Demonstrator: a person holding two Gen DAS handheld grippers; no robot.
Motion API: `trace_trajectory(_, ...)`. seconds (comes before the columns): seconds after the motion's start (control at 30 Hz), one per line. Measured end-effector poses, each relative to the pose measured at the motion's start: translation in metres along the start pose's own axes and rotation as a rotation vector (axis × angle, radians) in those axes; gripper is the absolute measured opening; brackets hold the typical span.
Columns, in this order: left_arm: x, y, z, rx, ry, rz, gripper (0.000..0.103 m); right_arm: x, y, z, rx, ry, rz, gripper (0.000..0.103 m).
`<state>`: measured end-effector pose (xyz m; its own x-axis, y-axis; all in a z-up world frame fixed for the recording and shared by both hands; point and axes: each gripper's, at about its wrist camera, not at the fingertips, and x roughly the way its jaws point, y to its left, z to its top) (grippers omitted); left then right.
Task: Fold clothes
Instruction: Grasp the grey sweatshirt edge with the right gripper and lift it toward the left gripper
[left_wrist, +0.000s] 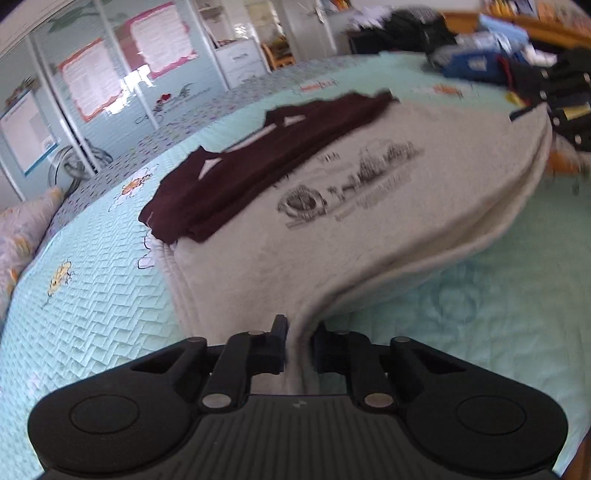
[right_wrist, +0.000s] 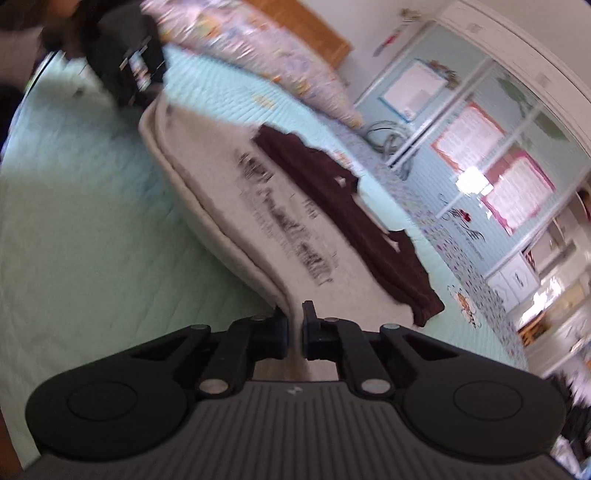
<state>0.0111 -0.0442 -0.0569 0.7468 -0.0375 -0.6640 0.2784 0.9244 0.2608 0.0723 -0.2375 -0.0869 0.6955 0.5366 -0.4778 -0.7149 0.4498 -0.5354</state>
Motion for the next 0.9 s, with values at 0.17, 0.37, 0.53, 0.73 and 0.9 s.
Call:
trace_trajectory(0.17,-0.02,0.021,0.024,-0.081,-0.098,0.016,0.012,-0.01,-0.036,0.022,0.109,-0.09,-0.068,0.008)
trace_trajectory(0.37,-0.027,0.043,0.068,-0.058,-0.166,0.124,0.011,0.006,-0.067,0.047,0.057,-0.136,-0.158,0.008)
trace_trajectory(0.53,-0.007,0.062,0.103,-0.019,-0.166,0.164,0.011,0.035,-0.096,0.06,0.053,-0.142,-0.187,0.008)
trace_trajectory(0.73,0.036,0.093,0.152,0.032,-0.154,0.217,0.011,0.084,-0.135,0.077,0.036,-0.126,-0.227,0.008)
trace_trajectory(0.9,0.096,0.125,0.197,0.078,-0.106,0.253,0.011,0.148,-0.175,0.087,0.056,-0.078,-0.254,0.008)
